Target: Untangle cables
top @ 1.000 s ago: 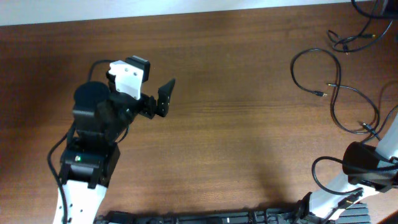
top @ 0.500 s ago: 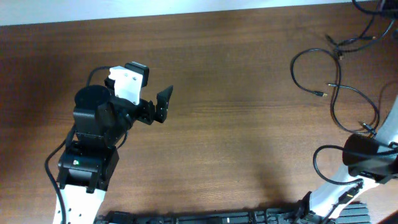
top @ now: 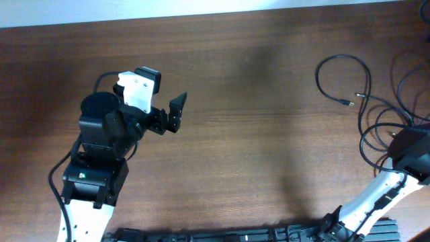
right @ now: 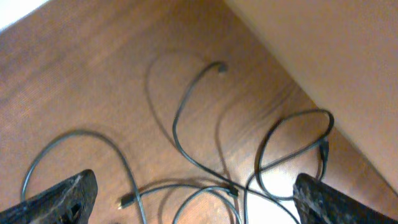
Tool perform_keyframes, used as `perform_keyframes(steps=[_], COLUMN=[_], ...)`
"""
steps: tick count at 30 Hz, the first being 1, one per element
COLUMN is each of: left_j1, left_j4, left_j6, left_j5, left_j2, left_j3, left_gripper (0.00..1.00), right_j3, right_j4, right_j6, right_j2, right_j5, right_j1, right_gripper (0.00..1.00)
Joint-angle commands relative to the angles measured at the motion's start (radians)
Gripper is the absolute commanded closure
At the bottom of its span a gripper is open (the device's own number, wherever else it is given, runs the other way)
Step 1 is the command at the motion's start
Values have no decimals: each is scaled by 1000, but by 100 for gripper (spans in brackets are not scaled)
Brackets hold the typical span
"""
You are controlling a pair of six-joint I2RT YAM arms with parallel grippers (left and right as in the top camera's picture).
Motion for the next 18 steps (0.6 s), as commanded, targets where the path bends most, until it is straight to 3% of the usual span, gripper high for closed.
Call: perform_keyframes(steps=[1, 3, 6, 11, 18], left_j1=[-2, -2, -2, -2, -2], left_j4=[-2, -2, -2, -2, -2], left_j6=[-10, -10, -10, -10, -10], left_j5=[-10, -10, -10, -10, -10], left_j2=[-1, -1, -1, -1, -1], left_j3=[5, 5, 5, 5, 5], left_gripper=[1, 1, 1, 1, 1], right_j3=[6, 7, 7, 7, 7], right_j4=[-36, -60, -110, -242, -292], right_j6=[-2, -106, -113, -113, -113], right_j2=[-7, -40, -138, -290, -298], right_j5=[-81, -319, -567, -589, -589], right_j1=[-7, -7, -3, 156, 283], right_gripper=[1, 1, 1, 1, 1])
